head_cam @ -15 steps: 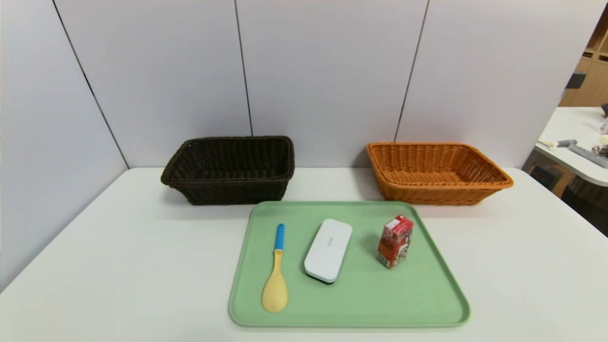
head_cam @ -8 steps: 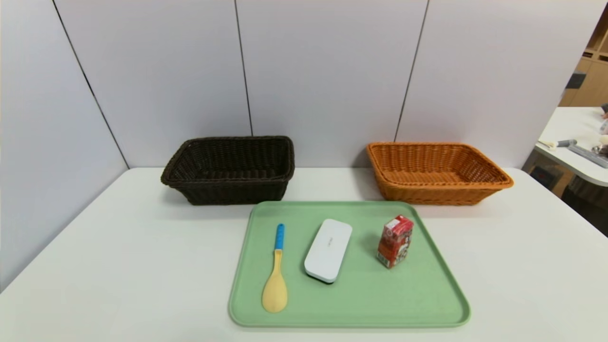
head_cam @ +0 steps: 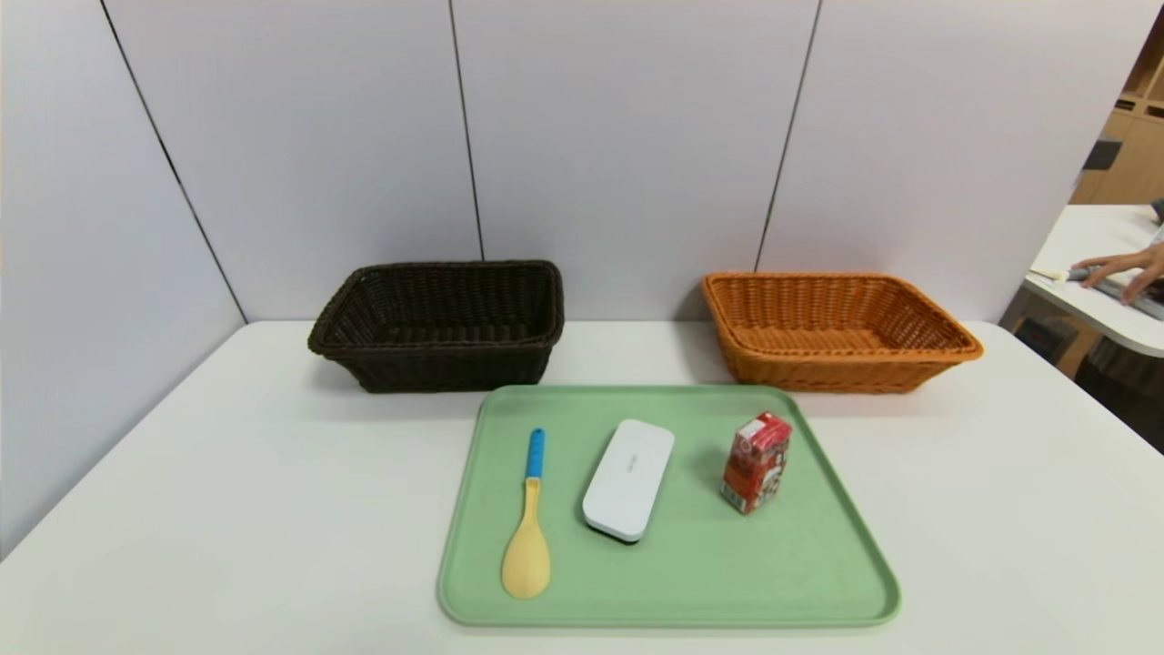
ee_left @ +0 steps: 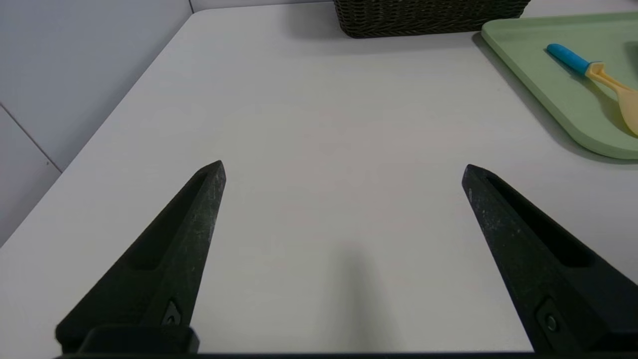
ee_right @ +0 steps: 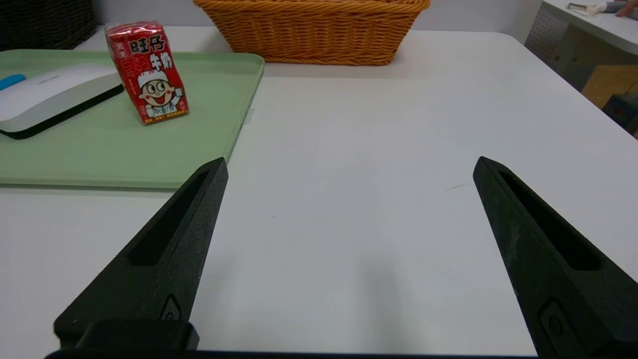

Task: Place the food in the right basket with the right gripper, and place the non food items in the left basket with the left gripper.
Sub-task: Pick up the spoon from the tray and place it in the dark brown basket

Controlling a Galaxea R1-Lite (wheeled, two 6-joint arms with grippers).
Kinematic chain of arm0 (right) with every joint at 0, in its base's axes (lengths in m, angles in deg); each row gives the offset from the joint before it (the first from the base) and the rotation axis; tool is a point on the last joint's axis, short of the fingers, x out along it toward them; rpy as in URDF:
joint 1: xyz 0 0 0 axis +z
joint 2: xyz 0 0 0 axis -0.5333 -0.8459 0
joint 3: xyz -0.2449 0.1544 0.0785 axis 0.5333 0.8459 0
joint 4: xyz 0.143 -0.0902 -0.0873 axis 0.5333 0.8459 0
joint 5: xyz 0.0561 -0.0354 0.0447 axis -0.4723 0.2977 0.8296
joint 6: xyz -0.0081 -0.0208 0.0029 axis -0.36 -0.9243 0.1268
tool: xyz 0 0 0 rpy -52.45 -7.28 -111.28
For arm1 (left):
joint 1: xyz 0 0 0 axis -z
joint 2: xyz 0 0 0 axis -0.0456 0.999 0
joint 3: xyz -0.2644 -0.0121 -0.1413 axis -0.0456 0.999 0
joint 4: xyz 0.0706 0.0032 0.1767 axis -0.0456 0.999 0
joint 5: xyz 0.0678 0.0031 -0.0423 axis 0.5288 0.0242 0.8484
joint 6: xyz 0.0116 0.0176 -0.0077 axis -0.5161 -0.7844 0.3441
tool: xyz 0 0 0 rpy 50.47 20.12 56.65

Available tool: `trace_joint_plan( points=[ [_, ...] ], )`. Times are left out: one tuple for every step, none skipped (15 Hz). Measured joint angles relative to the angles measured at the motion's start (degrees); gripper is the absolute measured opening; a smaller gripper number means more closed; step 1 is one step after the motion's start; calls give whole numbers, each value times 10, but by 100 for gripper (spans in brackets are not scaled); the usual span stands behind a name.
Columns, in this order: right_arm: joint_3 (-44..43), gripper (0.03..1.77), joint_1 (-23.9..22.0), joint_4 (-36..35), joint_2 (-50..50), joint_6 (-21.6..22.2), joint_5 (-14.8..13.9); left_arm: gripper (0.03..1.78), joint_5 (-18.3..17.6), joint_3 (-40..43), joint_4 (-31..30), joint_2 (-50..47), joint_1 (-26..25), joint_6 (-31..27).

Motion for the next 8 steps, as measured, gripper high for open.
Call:
trace_joint_plan(
  points=[
    [0, 170, 0, 0, 0, 1, 0, 169, 0, 0, 0, 0, 0, 0],
    [0, 170, 0, 0, 0, 1, -1, 169, 0, 0, 0, 0, 0, 0],
    [0, 170, 0, 0, 0, -1, 0, 169, 0, 0, 0, 0, 0, -1],
    [0, 170, 0, 0, 0, -3, 1, 169, 0, 0, 0, 0, 0, -1],
    [0, 170, 0, 0, 0, -3, 1, 169, 0, 0, -1, 0, 0, -2],
    [0, 170, 0, -1, 0, -2, 1, 169, 0, 0, -1, 0, 0, -2],
    [0, 170, 0, -1, 0, -3, 1, 169, 0, 0, -1, 0, 0, -1],
    [-1, 170, 0, 4, 0, -3, 1, 169, 0, -2, -1, 0, 0, 0]
  ],
)
